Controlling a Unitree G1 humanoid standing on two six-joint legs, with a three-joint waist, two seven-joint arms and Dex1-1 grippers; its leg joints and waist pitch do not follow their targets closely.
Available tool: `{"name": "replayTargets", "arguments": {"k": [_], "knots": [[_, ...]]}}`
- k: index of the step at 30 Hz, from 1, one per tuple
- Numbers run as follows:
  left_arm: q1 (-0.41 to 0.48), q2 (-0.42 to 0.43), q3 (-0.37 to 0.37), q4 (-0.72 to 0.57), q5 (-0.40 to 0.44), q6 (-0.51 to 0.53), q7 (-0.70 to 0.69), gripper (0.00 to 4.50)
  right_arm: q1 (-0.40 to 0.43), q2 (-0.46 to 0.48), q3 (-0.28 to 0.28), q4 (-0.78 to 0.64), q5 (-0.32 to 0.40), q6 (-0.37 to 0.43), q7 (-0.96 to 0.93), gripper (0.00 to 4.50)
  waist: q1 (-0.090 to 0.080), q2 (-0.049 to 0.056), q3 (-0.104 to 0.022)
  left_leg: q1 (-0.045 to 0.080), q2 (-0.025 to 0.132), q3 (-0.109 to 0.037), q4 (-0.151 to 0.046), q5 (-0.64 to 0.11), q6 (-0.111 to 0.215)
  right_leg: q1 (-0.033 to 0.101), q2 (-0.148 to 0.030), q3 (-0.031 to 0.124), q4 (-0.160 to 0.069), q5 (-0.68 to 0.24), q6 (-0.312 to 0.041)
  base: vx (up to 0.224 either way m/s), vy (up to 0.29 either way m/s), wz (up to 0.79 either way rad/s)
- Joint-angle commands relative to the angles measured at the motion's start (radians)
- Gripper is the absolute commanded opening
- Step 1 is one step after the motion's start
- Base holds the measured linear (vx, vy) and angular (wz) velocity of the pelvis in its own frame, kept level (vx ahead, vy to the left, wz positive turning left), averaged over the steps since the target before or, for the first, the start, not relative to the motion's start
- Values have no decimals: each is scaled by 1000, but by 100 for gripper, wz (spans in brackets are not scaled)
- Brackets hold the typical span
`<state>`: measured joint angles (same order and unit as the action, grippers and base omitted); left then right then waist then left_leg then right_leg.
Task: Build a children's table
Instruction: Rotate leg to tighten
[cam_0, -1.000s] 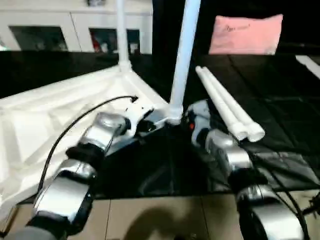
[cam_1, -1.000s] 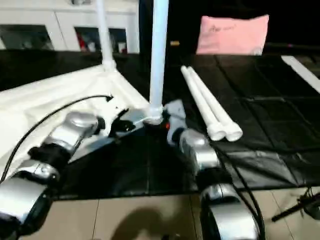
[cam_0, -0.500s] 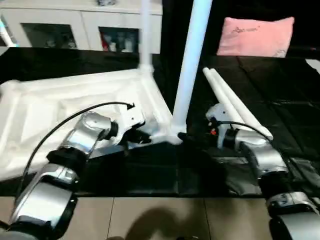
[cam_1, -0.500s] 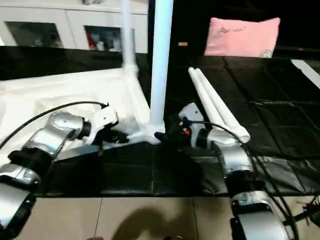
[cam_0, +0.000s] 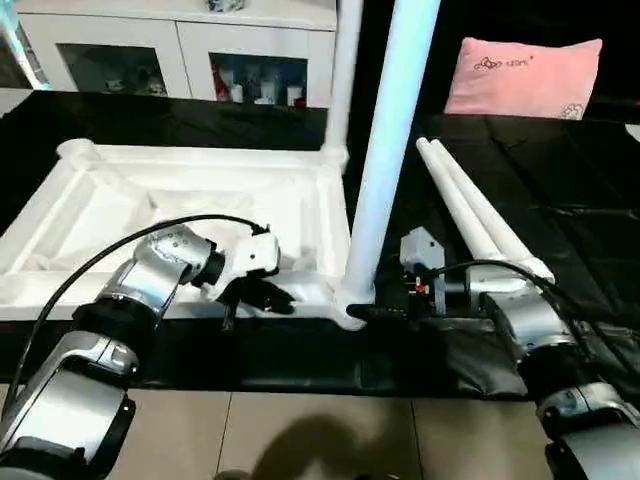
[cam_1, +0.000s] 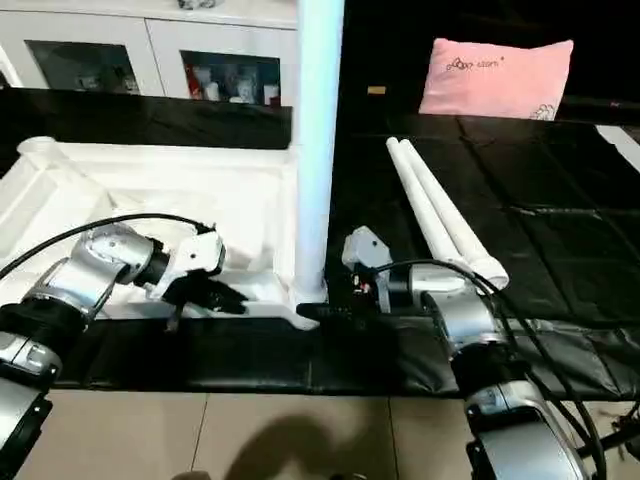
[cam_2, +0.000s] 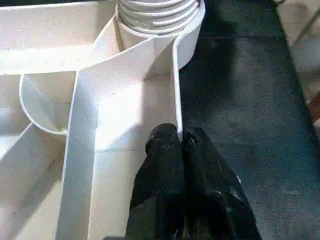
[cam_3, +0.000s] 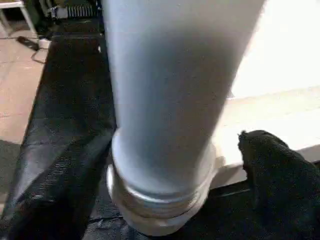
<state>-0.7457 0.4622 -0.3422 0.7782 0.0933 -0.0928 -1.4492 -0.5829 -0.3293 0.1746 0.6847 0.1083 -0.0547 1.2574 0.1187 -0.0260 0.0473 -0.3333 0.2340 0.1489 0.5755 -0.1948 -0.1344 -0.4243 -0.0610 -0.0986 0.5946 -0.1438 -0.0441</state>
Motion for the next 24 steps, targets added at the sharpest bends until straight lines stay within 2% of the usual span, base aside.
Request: {"name": "replayTargets", "arguments": {"k": [1, 2, 15, 16, 21, 22, 24], "knots": [[4, -6, -45, -27, 12, -24, -47, 0, -23, -4, 8, 8, 3, -10, 23, 401, -1, 0, -66, -13, -6, 26, -57, -147, 64, 74, -65, 48, -63, -292, -158, 0, 0, 0], [0, -6, -48, -23, 16, -30, -51, 0, -28, -3, 9, 11, 10, -4, 46, 380, -1, -1, -67, -13, -5, 26, -57, -145, 65, 74, -66, 48, -63, -290, -157, 0, 0, 0], [-8, -4, -54, -22, 22, -36, -66, 0, -43, -13, 27, 37, 19, -11, 140, 276, 7, 2, -70, -11, -4, 29, -55, -136, 60, 75, -65, 48, -58, -264, -163, 0, 0, 0], [-8, -4, -55, -21, 22, -37, -66, 0, -42, -12, 27, 37, 18, -10, 145, 276, 8, 5, -70, -12, -4, 29, -55, -134, 60, 76, -65, 48, -57, -260, -164, 0, 0, 0], [-9, -5, -54, -12, 25, -41, -67, 0, -37, -12, 31, 37, 16, -4, 163, 262, 9, 4, -70, -11, -4, 30, -54, -138, 59, 75, -64, 48, -58, -252, -169, 0, 0, 0], [-8, -6, -54, -11, 25, -40, -66, 0, -35, -13, 32, 37, 16, -5, 165, 261, 10, 8, -71, -10, -4, 29, -54, -139, 59, 75, -64, 48, -57, -252, -169, 0, 0, 0], [-9, -6, -53, -10, 25, -40, -65, 0, -33, -13, 33, 35, 17, -4, 167, 261, 12, 6, -71, -9, -4, 29, -54, -139, 59, 75, -63, 48, -57, -250, -170, 0, 0, 0]]}}
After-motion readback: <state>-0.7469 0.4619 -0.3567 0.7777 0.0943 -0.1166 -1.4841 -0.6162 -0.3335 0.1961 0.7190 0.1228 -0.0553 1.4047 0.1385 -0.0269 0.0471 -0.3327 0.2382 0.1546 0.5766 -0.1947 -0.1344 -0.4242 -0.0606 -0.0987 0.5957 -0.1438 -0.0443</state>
